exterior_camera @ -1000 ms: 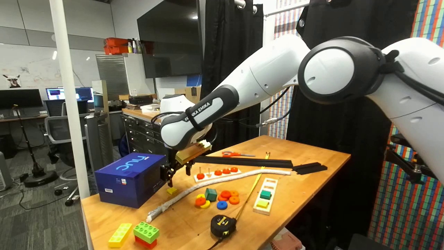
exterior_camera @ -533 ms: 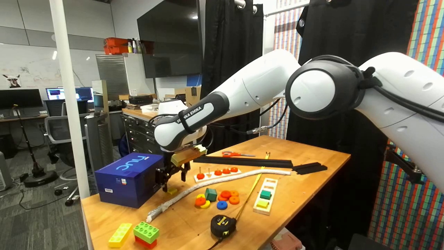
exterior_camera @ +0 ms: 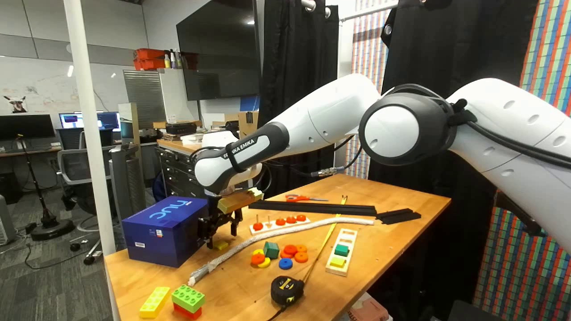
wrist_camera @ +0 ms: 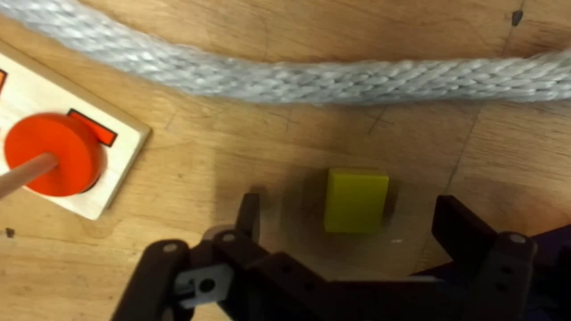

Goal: Place the yellow square block on the board at the front of the table

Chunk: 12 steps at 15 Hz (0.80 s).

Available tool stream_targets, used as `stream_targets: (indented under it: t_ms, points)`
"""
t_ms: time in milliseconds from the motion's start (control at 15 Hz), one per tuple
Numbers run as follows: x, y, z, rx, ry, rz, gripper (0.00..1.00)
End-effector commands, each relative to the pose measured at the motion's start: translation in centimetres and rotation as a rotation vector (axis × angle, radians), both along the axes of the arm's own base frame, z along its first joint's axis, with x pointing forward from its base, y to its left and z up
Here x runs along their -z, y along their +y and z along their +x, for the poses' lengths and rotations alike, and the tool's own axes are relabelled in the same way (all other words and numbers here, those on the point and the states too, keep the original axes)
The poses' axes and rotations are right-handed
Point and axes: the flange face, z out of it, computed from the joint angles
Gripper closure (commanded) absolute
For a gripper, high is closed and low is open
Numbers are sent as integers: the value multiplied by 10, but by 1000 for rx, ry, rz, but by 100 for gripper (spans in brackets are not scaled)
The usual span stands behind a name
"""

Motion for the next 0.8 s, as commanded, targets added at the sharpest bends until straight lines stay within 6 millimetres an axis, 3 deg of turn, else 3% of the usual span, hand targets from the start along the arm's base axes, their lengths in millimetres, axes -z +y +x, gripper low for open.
stream_targets:
  t_ms: [0, 467, 533, 733]
  points:
    - [-1, 1, 10, -8, 15, 33, 27]
    - [-5, 1, 13, -4, 19, 26, 80]
    - [-7, 2, 13, -2, 21, 23, 83]
    - [-20, 3, 11, 10, 29, 6, 79]
